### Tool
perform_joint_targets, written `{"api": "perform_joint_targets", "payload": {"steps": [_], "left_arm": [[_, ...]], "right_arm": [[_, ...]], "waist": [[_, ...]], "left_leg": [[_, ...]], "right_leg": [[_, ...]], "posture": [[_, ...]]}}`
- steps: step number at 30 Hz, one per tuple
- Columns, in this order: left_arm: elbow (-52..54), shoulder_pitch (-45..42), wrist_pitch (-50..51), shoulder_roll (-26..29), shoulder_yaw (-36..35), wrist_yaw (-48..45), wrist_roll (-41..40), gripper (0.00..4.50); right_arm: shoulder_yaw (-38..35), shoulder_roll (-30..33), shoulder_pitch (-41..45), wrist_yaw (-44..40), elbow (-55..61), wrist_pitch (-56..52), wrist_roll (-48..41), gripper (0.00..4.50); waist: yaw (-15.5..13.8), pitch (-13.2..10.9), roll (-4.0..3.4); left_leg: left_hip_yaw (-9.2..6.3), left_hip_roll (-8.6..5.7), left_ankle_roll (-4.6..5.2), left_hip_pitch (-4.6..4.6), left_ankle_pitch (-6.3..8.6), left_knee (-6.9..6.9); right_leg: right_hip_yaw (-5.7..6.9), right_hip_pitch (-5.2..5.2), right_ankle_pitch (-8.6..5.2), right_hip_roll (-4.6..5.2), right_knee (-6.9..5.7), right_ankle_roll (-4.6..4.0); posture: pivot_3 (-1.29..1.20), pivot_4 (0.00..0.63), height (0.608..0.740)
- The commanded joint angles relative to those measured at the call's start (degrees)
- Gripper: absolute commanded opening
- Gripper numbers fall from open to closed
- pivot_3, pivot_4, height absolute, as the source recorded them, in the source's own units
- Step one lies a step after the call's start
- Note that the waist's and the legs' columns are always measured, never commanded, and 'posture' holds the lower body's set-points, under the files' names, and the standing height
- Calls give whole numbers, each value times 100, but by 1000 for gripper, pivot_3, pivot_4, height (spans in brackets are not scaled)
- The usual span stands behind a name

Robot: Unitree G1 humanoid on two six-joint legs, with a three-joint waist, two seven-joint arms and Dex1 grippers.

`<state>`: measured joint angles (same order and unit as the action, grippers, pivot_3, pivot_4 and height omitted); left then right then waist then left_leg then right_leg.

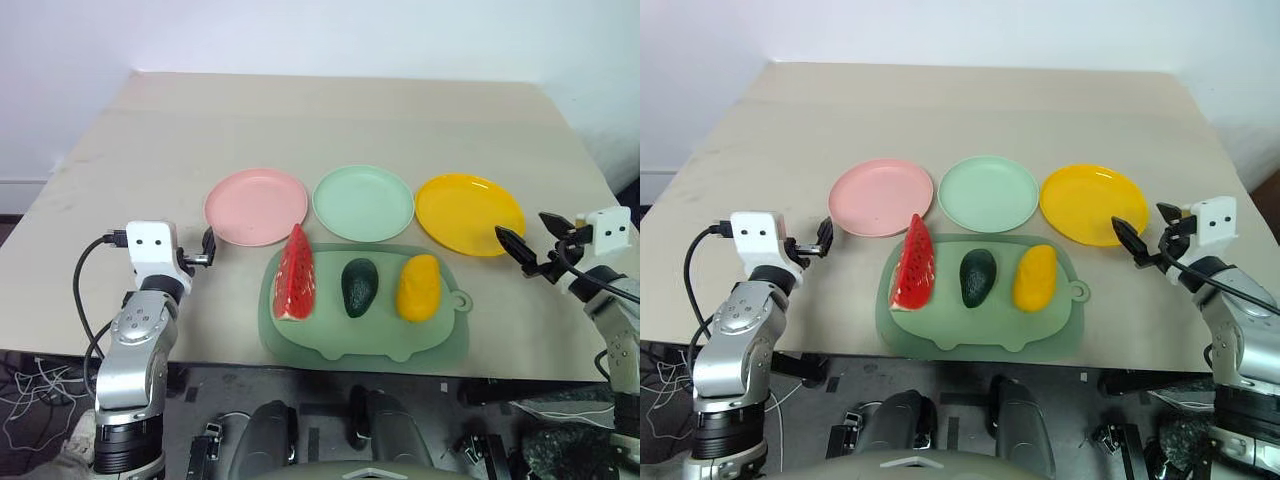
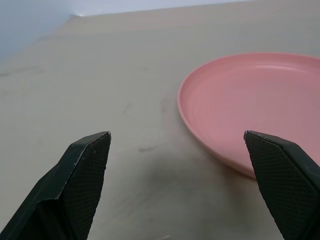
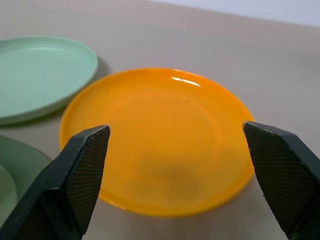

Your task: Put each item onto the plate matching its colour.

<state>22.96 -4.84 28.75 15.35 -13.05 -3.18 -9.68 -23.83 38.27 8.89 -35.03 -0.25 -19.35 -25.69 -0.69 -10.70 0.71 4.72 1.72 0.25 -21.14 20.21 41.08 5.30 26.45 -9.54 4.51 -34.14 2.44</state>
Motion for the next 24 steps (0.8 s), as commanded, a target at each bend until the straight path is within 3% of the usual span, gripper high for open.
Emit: {"api": "perform_joint_targets", "payload": {"steps": [1, 8, 16, 21, 24], "left_arm": [[340, 22, 11, -21, -92, 90, 39, 4467], [512, 163, 63, -112, -83, 178, 45, 4467], [142, -37, -32, 9, -25, -44, 16, 4467], [-473, -299, -274, 203, -74, -357, -2, 4467], [-1068, -591, -517, 325, 5, -570, 29, 4467]], "right_arm": [[39, 58, 281, -36, -87, 113, 49, 4500], [143, 52, 529, -76, -338, 229, 126, 4500], [-94, 51, 172, 143, 406, -121, -91, 4500], [-290, -148, -301, 714, 1423, -885, -421, 4500], [-601, -494, -625, 1447, 2556, -1789, -1159, 4500]], "waist": [[-3, 0, 0], [-14, 0, 0], [-11, 0, 0], [-11, 1, 1], [-11, 1, 0]], "left_leg": [[0, 0, 0, 0, 0, 0], [-1, -1, 0, -2, 0, 1], [-1, 0, 0, -3, 0, 1], [-2, 1, 0, -3, 0, 1], [-3, 3, 0, -5, 0, 0]], "right_leg": [[0, 0, 0, 0, 0, 0], [0, 0, 0, 2, 1, 0], [0, 1, 0, 2, 0, 0], [1, 0, 0, 1, 0, 0], [2, 3, 0, 1, 0, 0]], "posture": [[0, 150, 740], [0, 150, 740], [0, 150, 740], [0, 150, 740], [0, 150, 740]]}}
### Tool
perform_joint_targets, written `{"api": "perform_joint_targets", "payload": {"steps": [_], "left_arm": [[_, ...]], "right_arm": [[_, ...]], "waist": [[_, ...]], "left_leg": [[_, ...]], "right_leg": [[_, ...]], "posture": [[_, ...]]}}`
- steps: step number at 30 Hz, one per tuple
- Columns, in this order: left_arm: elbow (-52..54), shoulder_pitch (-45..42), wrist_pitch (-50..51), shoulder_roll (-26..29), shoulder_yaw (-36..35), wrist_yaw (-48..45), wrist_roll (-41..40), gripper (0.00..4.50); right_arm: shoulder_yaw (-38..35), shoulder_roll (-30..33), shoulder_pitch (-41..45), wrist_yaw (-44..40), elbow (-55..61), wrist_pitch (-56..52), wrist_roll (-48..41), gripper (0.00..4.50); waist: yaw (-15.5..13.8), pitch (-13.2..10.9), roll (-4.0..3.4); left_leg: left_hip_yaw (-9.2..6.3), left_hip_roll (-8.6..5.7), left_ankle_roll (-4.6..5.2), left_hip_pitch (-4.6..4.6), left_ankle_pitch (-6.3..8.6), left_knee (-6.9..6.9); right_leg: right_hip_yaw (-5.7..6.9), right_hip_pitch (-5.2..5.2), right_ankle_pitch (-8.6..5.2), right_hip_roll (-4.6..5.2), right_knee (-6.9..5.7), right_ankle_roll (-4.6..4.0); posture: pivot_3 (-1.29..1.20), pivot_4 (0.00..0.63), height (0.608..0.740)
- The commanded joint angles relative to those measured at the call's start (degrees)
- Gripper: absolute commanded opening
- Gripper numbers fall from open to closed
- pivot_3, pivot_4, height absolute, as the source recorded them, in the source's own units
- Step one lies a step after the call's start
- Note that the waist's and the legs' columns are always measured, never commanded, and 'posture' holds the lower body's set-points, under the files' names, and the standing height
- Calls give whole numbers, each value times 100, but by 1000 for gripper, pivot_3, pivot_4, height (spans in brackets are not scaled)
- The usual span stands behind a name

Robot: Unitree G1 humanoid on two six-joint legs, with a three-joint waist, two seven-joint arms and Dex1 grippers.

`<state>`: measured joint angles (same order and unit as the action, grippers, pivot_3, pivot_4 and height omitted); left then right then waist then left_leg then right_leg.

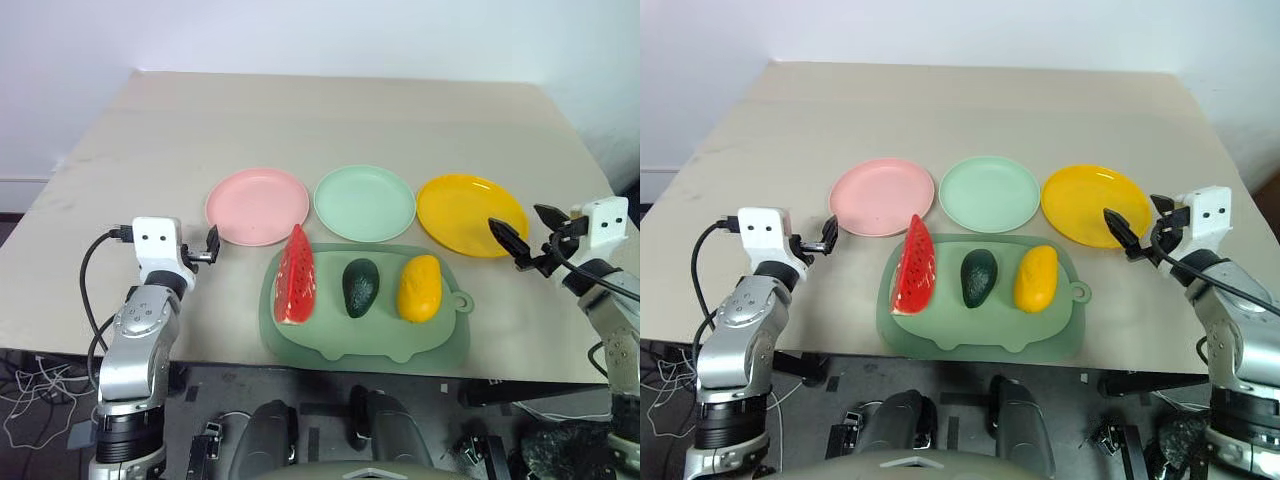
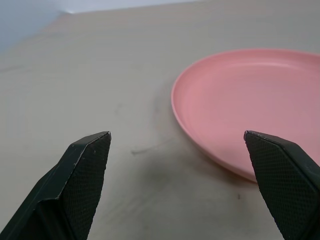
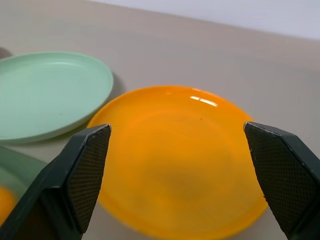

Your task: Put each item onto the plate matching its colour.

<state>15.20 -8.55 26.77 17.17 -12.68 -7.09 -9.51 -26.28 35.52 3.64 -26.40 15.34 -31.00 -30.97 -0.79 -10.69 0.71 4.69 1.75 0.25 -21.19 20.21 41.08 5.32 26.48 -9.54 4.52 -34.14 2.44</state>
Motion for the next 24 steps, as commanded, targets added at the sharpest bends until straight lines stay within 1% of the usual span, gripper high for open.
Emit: {"api": "perform_joint_targets", "payload": {"steps": [1, 4, 7, 10, 16, 24], "left_arm": [[-503, -324, -421, 182, 38, -259, 52, 4467], [-898, -514, -619, 261, 97, -395, 91, 4467], [-1250, -803, -778, 211, 194, -482, 83, 4467], [-1352, -877, -839, 165, 325, -569, 94, 4467], [-1374, -898, -811, 135, 466, -644, 90, 4467], [-1014, -671, -663, 224, 445, -648, 102, 4467]], "right_arm": [[-442, -352, -191, 931, 1387, -1017, -933, 4500], [-380, -511, -522, 1654, 2331, -1892, -1352, 4500], [-266, -701, -892, 2460, 3407, -2573, -2013, 4500], [-246, -772, -1055, 3161, 3863, -3071, -2397, 4500], [-34, -757, -1004, 4112, 4039, -3553, -3113, 4500], [591, -695, -589, 4788, 3682, -3644, -3741, 4500]], "waist": [[0, 1, -1], [2, 2, 0], [-9, 2, 1], [1, 2, 1], [6, 4, 4], [8, 3, 4]], "left_leg": [[-1, 1, 0, 0, 0, 0], [0, 2, 0, -1, 0, 2], [-4, 3, 0, -5, 0, 1], [-4, 2, 0, -7, 0, 2], [-3, 2, 2, -6, 1, 1], [-3, 2, 2, -7, 1, 1]], "right_leg": [[1, 0, 0, -1, 0, 0], [1, 0, 0, 2, -2, 0], [2, 3, 0, 2, 0, 0], [2, 3, 0, 3, 0, 0], [0, 3, 0, 2, 1, 0], [0, 3, 0, 2, 2, 0]], "posture": [[0, 150, 740], [0, 150, 740], [0, 150, 740], [0, 150, 740], [0, 150, 740], [0, 150, 740]]}}
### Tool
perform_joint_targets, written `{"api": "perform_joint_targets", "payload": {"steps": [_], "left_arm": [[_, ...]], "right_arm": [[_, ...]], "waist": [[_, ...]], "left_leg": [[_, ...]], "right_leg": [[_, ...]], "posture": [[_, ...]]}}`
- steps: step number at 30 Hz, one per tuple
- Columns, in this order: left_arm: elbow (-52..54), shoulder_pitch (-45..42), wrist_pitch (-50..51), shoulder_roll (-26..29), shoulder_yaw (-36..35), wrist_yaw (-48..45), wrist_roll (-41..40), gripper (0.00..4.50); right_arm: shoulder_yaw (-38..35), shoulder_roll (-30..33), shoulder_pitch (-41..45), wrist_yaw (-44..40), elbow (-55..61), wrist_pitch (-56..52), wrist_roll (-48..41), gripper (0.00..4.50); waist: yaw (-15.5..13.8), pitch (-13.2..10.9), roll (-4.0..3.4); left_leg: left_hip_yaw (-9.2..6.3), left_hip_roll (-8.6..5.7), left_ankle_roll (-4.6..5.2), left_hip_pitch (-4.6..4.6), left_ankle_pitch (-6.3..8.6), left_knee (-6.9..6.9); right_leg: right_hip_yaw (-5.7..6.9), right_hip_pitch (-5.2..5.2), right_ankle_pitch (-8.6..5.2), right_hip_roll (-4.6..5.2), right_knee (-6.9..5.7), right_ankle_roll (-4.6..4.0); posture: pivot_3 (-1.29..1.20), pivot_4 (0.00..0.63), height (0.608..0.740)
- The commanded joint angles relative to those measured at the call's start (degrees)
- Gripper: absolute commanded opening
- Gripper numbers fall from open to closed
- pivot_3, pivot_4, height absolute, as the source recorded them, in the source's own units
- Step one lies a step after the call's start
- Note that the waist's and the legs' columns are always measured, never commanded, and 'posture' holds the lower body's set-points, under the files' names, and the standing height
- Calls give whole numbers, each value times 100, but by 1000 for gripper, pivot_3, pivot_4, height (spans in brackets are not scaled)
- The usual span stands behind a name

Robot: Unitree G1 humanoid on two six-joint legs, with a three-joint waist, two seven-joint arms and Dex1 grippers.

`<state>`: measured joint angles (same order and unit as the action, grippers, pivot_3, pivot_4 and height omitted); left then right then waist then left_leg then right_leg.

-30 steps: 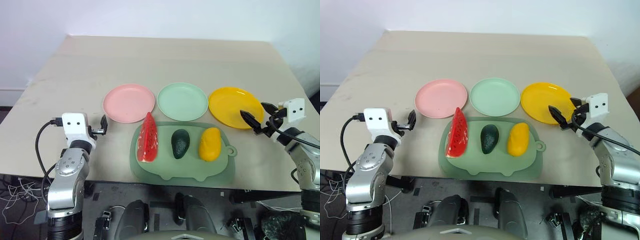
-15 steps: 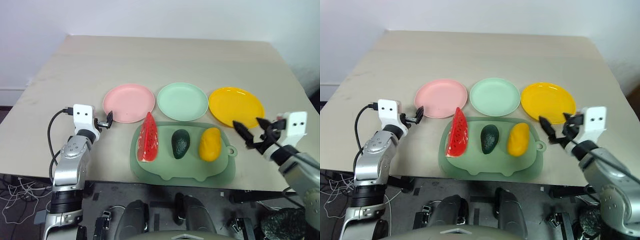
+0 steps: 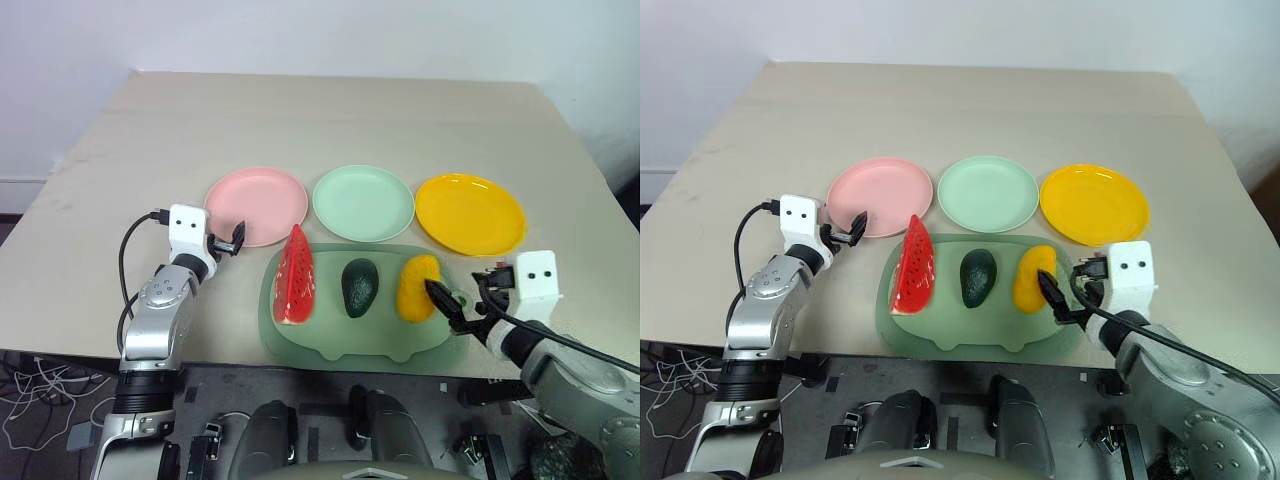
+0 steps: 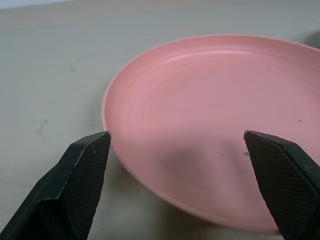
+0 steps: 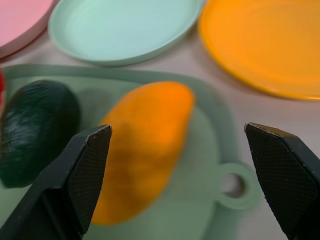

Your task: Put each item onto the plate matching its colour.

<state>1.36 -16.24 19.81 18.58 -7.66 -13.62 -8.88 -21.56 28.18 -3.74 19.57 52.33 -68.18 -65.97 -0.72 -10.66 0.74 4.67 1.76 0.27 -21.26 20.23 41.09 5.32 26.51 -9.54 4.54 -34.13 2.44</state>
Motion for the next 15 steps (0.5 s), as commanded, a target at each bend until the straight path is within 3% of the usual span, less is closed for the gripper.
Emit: {"api": "perform_joint_targets", "payload": {"steps": [1, 7, 15], "left_arm": [[425, 138, 60, 87, -81, 31, 35, 4467], [691, 344, 148, 57, -141, 153, 31, 4467], [841, 388, 151, -22, -128, 325, 37, 4467]], "right_arm": [[165, 63, 193, 239, -54, 96, -300, 4500], [694, 212, 516, 342, -393, 2, -464, 4500], [1743, 498, 832, 78, -1230, -126, 956, 4500]], "waist": [[1, 0, 0], [1, 0, 1], [-2, 0, 1]], "left_leg": [[0, 0, 0, 0, 0, 0], [-1, 1, 1, 0, 0, 0], [-1, 0, 1, -3, 1, 0]], "right_leg": [[0, 0, 0, 0, 0, 0], [0, 0, 0, 0, 1, 1], [1, 1, 0, 1, 2, 1]], "posture": [[0, 150, 740], [0, 150, 740], [0, 150, 740]]}}
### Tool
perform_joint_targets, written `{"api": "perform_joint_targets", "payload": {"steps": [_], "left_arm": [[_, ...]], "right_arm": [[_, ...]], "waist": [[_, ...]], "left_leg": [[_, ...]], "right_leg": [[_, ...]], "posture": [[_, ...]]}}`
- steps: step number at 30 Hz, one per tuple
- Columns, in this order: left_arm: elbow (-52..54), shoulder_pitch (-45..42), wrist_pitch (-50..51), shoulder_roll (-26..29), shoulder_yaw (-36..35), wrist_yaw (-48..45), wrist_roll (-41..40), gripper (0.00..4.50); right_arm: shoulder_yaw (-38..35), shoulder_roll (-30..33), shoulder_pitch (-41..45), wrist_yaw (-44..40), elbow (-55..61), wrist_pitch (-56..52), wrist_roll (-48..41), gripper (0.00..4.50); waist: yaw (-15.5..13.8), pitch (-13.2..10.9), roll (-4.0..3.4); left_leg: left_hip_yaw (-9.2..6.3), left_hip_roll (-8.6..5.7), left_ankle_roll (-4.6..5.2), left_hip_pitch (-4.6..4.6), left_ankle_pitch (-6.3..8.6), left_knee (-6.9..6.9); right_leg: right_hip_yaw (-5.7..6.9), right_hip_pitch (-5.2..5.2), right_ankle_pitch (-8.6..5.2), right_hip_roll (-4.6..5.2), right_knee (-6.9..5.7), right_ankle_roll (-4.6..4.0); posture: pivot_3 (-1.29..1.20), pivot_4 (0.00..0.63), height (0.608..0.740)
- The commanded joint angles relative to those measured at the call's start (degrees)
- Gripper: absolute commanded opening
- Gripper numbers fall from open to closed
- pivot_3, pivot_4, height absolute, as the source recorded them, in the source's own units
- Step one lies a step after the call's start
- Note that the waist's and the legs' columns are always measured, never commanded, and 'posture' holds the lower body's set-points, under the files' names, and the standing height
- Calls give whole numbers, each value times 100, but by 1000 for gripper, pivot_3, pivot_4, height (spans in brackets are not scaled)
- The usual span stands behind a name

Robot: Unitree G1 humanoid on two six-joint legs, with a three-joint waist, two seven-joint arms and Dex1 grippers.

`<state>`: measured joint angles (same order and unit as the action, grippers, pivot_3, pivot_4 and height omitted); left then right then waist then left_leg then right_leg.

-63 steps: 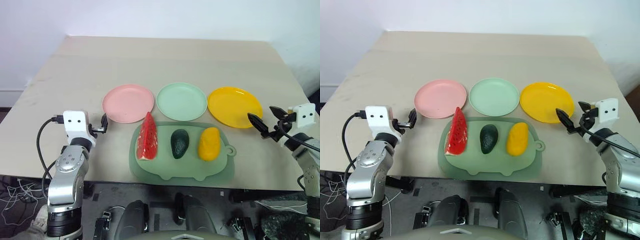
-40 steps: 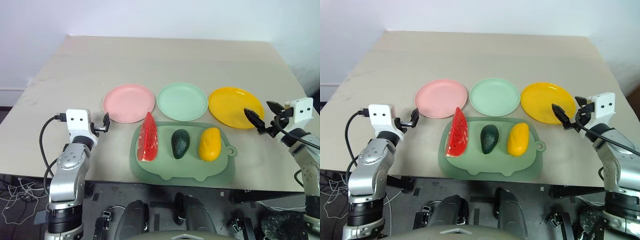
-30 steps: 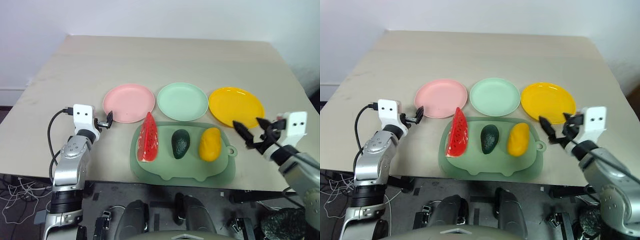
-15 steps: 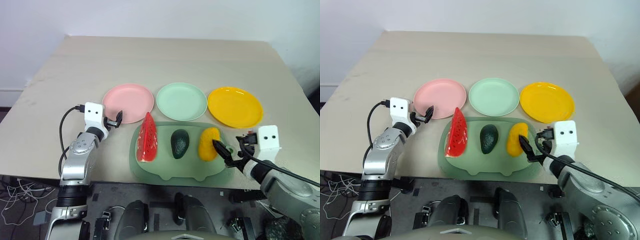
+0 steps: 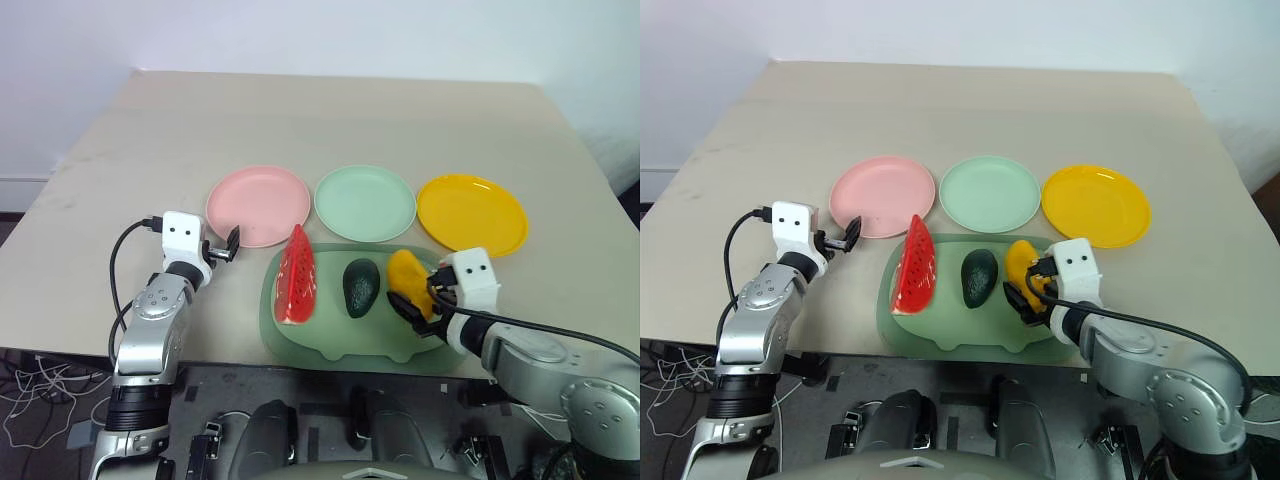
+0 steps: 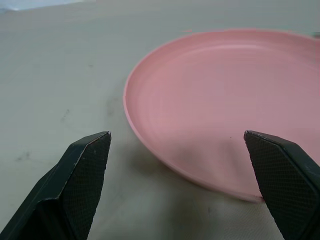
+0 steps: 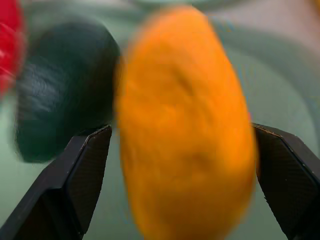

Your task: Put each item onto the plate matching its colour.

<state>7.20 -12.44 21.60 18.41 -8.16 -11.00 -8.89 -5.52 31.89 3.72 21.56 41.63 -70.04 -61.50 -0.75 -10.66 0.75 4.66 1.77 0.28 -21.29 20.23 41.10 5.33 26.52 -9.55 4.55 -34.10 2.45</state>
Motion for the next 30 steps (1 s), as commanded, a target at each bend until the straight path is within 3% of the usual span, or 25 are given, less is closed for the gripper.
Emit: {"api": "perform_joint_targets", "payload": {"steps": [1, 4, 7, 10, 18, 23, 26, 30], "left_arm": [[271, 7, -26, -7, -82, 81, 39, 4467], [295, 5, -14, 0, -103, 107, 32, 4467], [350, 41, 7, 17, -125, 122, 16, 4500], [387, 72, 21, 24, -134, 129, 11, 4500], [427, 57, 59, 25, -147, 159, 27, 4500], [458, 78, 73, 35, -171, 175, 29, 4500], [563, 115, 118, 25, -163, 197, 35, 4500], [774, 204, 146, 45, -170, 158, 17, 4500]], "right_arm": [[175, 147, 93, -177, -215, 108, 678, 4500], [163, 86, 100, -331, -274, 196, 997, 4500], [186, 163, 90, -588, -230, 299, 1295, 3926], [338, 419, 54, -1030, -77, 488, 1680, 2995], [316, 577, 54, -1876, -80, 1009, 2321, 2949], [-110, 593, 497, -2317, -167, 1284, 2402, 2949], [-428, 736, 1241, -2345, -1076, 1275, 2713, 2949], [-91, 1083, 1793, -2730, -2524, 1807, 3529, 2949]], "waist": [[2, 2, 3], [-2, 5, 7], [1, 5, 8], [0, 5, 8], [2, 5, 9], [5, 4, 9], [9, 4, 10], [-20, 4, 10]], "left_leg": [[1, 0, 0, 0, 0, 0], [-1, 0, 0, 2, 0, 0], [-1, 0, 0, 1, 0, 0], [-1, 0, 0, 0, 0, 0], [-1, 1, 1, -2, 0, -1], [0, 0, 1, -3, 0, 0], [1, 0, 1, -2, 0, 0], [-2, -3, 2, -7, 1, -2]], "right_leg": [[0, 0, 0, 0, 0, 0], [1, -2, 0, -1, 0, 0], [1, -1, 0, 0, 1, 1], [1, 0, 0, 0, 1, 1], [2, 3, -1, -1, 3, 1], [2, 5, 0, -1, 3, 1], [2, 5, 0, -1, 2, 1], [8, 5, -1, 0, 6, 0]], "posture": [[0, 150, 740], [0, 150, 740], [0, 150, 740], [0, 150, 740], [0, 150, 740], [0, 150, 740], [0, 150, 740], [0, 150, 740]]}}
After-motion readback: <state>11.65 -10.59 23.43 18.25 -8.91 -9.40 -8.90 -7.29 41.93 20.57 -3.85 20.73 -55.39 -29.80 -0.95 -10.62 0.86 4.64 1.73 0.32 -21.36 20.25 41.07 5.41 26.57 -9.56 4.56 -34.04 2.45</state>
